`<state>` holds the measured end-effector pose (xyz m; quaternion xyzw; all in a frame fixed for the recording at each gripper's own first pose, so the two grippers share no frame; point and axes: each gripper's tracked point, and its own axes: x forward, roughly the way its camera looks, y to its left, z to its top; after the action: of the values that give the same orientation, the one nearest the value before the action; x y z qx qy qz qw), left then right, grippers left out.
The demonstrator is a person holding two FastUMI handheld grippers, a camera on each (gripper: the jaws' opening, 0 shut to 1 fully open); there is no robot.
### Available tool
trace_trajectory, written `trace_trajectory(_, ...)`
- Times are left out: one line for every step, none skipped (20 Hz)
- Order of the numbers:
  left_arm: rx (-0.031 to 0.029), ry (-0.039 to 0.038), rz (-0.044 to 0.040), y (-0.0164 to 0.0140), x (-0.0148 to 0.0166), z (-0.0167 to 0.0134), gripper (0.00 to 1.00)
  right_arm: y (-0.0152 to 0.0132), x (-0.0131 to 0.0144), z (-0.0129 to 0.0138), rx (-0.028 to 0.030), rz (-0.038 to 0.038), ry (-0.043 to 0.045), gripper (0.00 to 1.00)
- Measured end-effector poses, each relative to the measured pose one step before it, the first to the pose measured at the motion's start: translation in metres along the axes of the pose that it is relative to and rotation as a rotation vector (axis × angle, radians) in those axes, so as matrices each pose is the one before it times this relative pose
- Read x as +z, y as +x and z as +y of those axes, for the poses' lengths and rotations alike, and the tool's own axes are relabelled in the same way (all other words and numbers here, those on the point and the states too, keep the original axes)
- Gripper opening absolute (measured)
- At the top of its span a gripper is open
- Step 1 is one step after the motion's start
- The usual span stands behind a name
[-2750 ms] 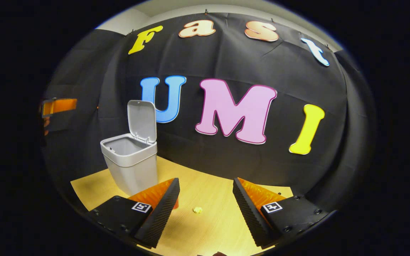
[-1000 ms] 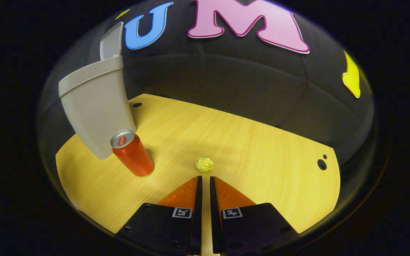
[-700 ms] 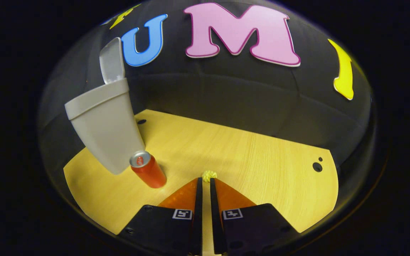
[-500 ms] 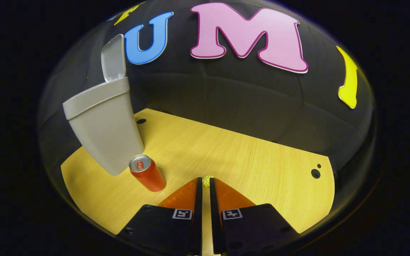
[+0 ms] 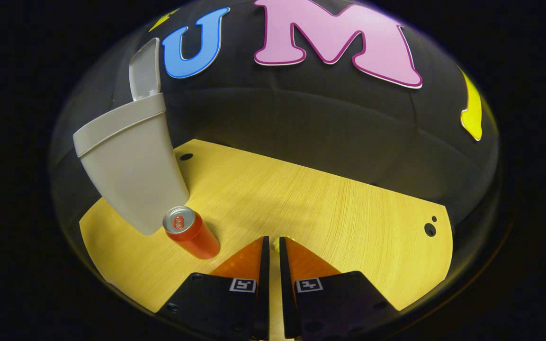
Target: Press the lid of the desktop garbage bin to open it, pick up the crumpled paper on the desktop and throw it into the bin, then pick up the pop can on the desktop and drop it into the bin, and finally close the garbage bin lid.
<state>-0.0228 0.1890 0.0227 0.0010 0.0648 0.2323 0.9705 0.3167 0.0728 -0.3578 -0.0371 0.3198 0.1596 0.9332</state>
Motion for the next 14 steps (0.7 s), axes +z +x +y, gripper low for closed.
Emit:
trace_trajectory(0.00528,0.00213,0.00416,-0.00050,-0.00183,0.00087,0.96,0.00605,-0.00062,-0.00164,-0.00456,0.00381,-0.00582,0.16)
trace_trajectory(0.00698,0.00288,0.00492,-0.00022,-0.00055,0.00110,0.96,0.00725,-0.00141,-0.00338,-0.00988,0.00607,-0.00492,0.16)
trace_trajectory(0.00738,0.00200,0.00375,0.00031,-0.00116,0.00132,0.96,0.00906,-0.00279,-0.00168,-0.00565,0.01825,-0.00268,0.16)
trace_trajectory(0.00752,0.00165,0.00462,-0.00040,-0.00114,0.00148,0.96,0.00813,-0.00570,-0.00263,-0.01007,0.02583,-0.00549,0.16)
trace_trajectory(0.00942,0.00124,0.00378,0.00042,-0.00164,0.00159,0.96,0.00763,-0.00473,-0.00185,-0.00829,0.01563,-0.01215,0.29)
trace_trajectory(0.00786,-0.00017,0.00402,0.00123,0.00008,0.00144,0.96,0.00929,-0.00179,-0.00426,-0.01857,0.01048,-0.01387,0.31)
trace_trajectory(0.00817,-0.00004,0.00435,0.00095,-0.00264,0.00162,0.96,0.00559,-0.00291,0.00266,0.00287,0.01244,-0.00002,0.50)
trace_trajectory(0.01017,-0.00072,0.00461,0.00036,-0.00073,0.00290,0.96,0.00693,-0.00270,0.00347,0.00581,0.01381,0.00560,0.69)
trace_trajectory(0.00715,-0.00164,0.00471,0.00023,-0.00178,0.00228,0.96,0.00807,-0.00555,0.00444,0.01171,0.01791,0.00748,0.88)
trace_trajectory(0.00718,-0.00177,0.00436,0.00089,-0.00026,0.00158,0.96,0.00758,-0.00392,0.00348,0.00622,0.02338,0.00018,0.87)
trace_trajectory(0.00702,0.00000,0.00492,0.00192,-0.00162,0.00137,0.96,0.00443,-0.00305,-0.00017,-0.00238,0.01655,-0.00659,0.85)
trace_trajectory(0.00582,0.00156,0.00315,0.00048,-0.00018,0.00088,0.96,0.00649,-0.00231,-0.00056,-0.00637,0.01218,-0.00660,0.86)
trace_trajectory(0.00463,0.00374,0.00056,-0.00073,-0.00080,0.00147,0.96,0.00828,-0.00579,0.00056,-0.00926,0.01994,-0.00207,0.86)
trace_trajectory(0.00470,0.00718,0.00180,-0.00056,0.00059,0.00149,0.96,0.00491,-0.00534,0.00008,-0.00752,0.02284,0.00230,0.86)
